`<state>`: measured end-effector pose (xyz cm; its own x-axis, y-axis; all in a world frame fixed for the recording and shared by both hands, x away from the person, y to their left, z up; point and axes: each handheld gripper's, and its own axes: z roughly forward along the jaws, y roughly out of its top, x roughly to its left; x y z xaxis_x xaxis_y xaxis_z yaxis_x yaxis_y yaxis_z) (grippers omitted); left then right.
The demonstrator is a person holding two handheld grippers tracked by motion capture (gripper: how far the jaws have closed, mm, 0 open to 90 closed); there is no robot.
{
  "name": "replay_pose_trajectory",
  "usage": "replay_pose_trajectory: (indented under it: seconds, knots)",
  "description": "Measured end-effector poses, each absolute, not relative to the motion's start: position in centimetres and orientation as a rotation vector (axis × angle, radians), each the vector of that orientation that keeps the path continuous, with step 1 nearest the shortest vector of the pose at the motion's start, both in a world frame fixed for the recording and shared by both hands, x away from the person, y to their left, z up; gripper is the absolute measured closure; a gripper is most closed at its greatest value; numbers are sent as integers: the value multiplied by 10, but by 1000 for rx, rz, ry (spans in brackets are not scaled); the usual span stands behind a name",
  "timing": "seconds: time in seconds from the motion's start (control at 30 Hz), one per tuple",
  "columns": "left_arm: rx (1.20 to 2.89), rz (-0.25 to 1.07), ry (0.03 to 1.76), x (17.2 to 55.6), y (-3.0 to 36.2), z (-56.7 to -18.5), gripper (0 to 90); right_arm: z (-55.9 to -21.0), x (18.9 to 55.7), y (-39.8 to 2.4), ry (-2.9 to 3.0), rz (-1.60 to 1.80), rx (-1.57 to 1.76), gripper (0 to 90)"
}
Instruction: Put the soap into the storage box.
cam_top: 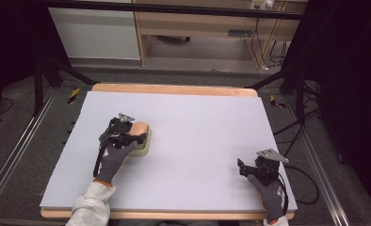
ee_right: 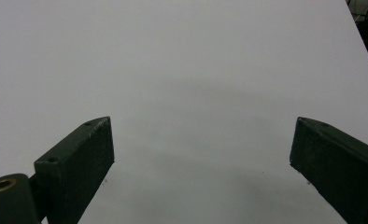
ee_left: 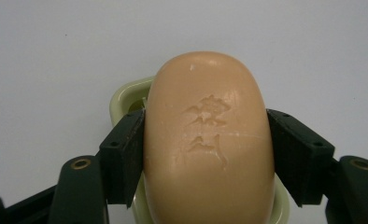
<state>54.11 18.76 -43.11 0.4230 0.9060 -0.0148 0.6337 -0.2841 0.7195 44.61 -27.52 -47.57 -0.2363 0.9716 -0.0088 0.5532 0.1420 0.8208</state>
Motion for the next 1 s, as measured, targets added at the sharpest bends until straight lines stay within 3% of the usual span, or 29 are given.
replay_pose_trajectory:
  seconds: [1.0]
  knots:
    - [2053, 520, 1340, 548, 183, -449, 316, -476, 446, -275, 1863, 962, 1454, 67]
